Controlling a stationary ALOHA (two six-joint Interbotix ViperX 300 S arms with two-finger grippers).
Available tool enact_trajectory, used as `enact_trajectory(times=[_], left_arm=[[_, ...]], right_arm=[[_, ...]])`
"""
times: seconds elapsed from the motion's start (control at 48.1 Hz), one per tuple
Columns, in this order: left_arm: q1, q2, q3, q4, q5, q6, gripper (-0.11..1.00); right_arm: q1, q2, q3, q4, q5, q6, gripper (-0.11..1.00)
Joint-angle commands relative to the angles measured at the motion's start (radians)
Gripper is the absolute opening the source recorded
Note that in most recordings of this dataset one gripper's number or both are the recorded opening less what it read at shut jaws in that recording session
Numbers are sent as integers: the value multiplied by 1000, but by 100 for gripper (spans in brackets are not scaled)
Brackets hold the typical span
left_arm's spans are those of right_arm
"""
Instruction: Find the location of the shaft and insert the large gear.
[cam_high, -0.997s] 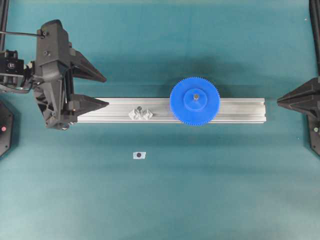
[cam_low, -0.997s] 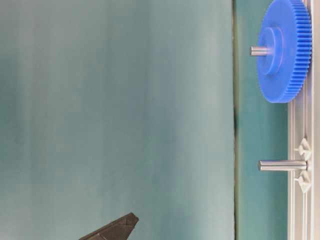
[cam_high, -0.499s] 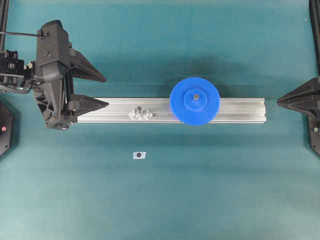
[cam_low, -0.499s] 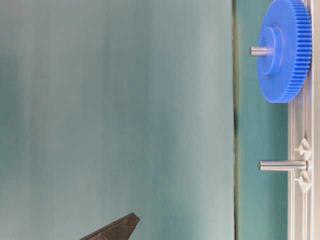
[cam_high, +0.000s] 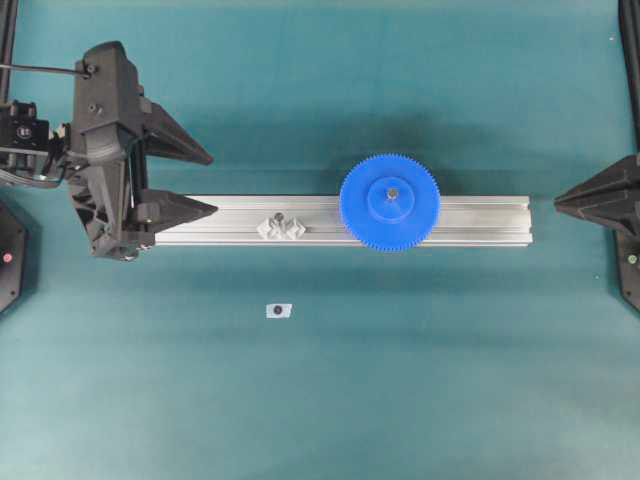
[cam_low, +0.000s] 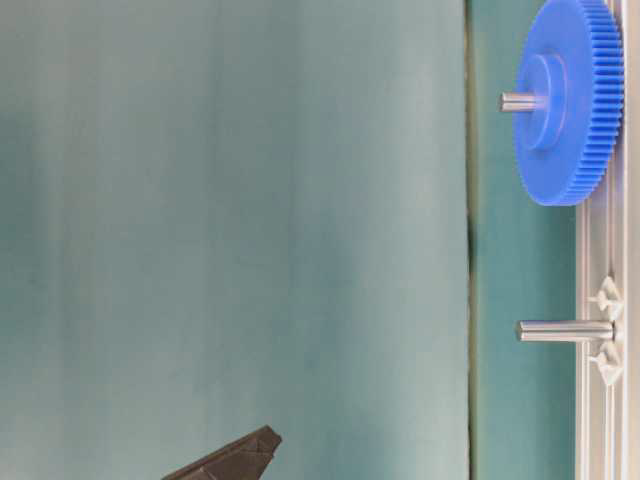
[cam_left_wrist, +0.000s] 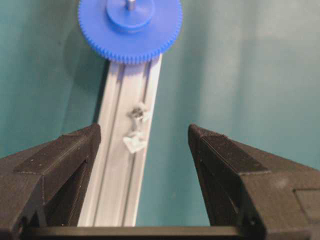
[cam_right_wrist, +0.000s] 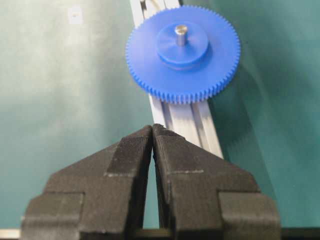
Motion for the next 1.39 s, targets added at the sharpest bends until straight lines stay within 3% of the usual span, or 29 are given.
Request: enact_trajectory(times=[0.0, 1.371], left_arm=[[-3, -5, -9, 3, -5, 2, 73], [-44, 21, 0, 3, -67, 0, 73]], right_arm=[[-2, 3, -12, -2, -5, 8, 14], [-2, -2, -8, -8, -9, 6, 14]])
